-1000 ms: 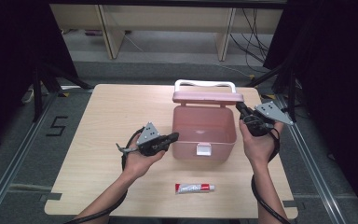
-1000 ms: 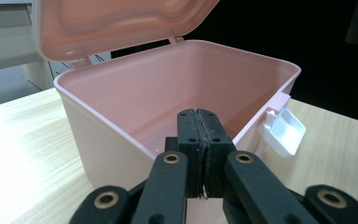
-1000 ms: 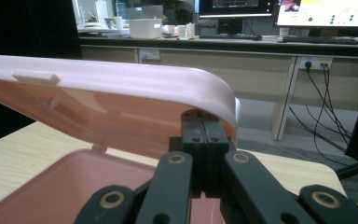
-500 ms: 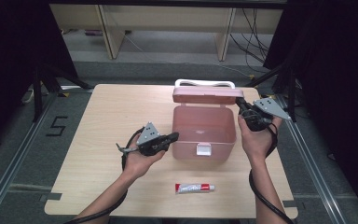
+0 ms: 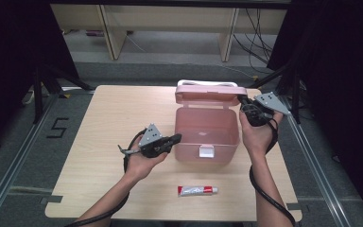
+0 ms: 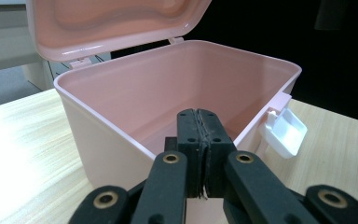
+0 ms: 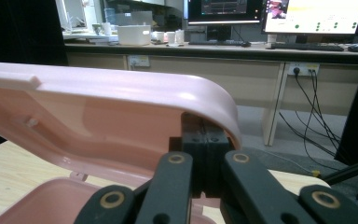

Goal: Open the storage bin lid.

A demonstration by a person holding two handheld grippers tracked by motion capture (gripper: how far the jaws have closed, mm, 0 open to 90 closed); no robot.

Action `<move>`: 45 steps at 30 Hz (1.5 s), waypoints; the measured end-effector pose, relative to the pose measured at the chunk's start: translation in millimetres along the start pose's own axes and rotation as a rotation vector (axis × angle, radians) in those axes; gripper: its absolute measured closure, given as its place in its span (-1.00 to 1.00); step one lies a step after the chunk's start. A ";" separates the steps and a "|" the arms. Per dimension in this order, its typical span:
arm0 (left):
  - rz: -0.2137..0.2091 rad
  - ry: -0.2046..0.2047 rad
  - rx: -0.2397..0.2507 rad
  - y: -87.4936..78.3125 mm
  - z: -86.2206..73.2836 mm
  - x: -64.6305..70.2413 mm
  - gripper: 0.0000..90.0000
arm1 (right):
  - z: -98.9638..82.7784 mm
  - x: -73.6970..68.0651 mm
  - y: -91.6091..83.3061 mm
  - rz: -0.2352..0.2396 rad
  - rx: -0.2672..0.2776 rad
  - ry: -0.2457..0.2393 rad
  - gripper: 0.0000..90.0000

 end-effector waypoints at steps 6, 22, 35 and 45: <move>0.000 0.000 0.000 0.3 0.3 -0.2 0.95 | 3.3 1.7 6.6 -0.011 0.000 -0.003 1.00; -0.005 0.002 -0.002 0.8 0.6 -0.2 0.94 | 16.8 8.4 23.0 -0.033 0.003 0.007 1.00; -0.005 0.005 -0.002 1.2 0.8 -0.2 0.94 | 22.5 11.8 34.6 -0.051 -0.013 0.025 1.00; -0.007 0.003 0.001 1.3 0.6 -0.1 0.94 | 24.1 14.7 45.2 -0.066 -0.023 0.029 1.00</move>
Point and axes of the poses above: each handheld gripper's, and its own axes: y roughly forward along the jaws, z roughly out of its top, x roughly to its right, the point moved 8 cm from there along y, roughly forward along the jaws, and after that the axes turned 13 degrees about -x, right-handed, at the moved point
